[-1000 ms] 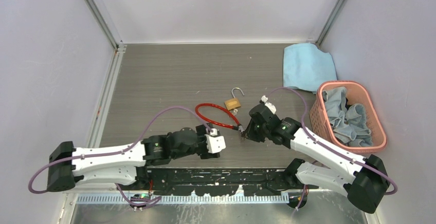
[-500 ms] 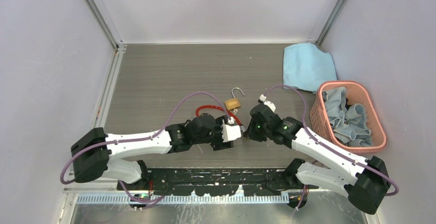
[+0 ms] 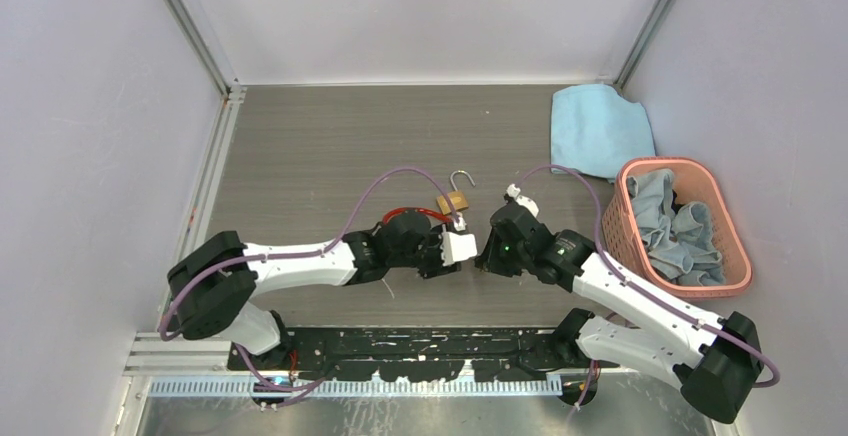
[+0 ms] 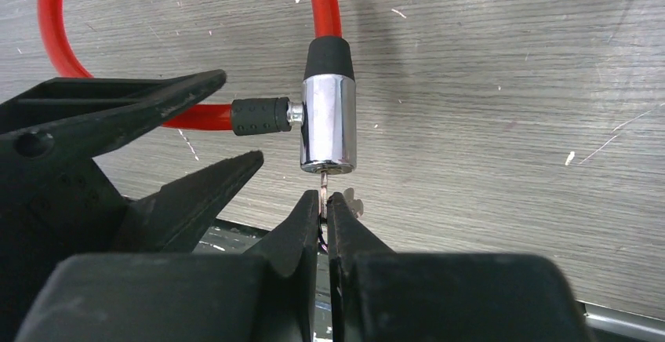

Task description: Unlock with the key

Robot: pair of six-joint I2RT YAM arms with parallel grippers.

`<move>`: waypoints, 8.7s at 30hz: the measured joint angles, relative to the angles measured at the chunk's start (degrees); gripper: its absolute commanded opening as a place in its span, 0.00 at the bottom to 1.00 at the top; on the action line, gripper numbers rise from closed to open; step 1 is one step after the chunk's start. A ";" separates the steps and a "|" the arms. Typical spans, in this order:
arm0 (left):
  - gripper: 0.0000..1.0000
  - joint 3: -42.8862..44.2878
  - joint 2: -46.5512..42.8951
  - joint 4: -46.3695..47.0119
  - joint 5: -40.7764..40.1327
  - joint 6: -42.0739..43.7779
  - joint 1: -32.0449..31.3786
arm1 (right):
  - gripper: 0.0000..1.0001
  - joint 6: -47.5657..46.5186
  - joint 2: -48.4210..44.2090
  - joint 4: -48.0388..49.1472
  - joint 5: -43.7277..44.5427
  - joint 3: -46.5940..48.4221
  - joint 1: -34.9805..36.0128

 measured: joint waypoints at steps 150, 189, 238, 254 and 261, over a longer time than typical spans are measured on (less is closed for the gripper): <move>0.00 -16.59 -25.86 -12.61 -18.47 -5.05 -0.17 | 1.00 -20.85 28.30 -2.40 11.58 35.36 -0.02; 1.00 -12.90 -28.06 -18.51 -18.32 -11.15 7.58 | 1.00 -19.32 7.43 -9.73 17.57 25.35 -0.02; 0.94 -27.02 -3.15 36.44 -18.34 -22.82 60.48 | 1.00 -39.30 0.07 22.38 38.42 0.66 -1.79; 1.00 -26.51 3.13 41.64 -11.02 -23.17 60.96 | 1.00 -52.43 2.67 52.04 35.95 -12.41 -12.35; 1.00 -25.97 3.13 41.42 -8.98 -22.86 60.96 | 1.00 -53.66 9.77 66.47 33.27 -19.12 -22.84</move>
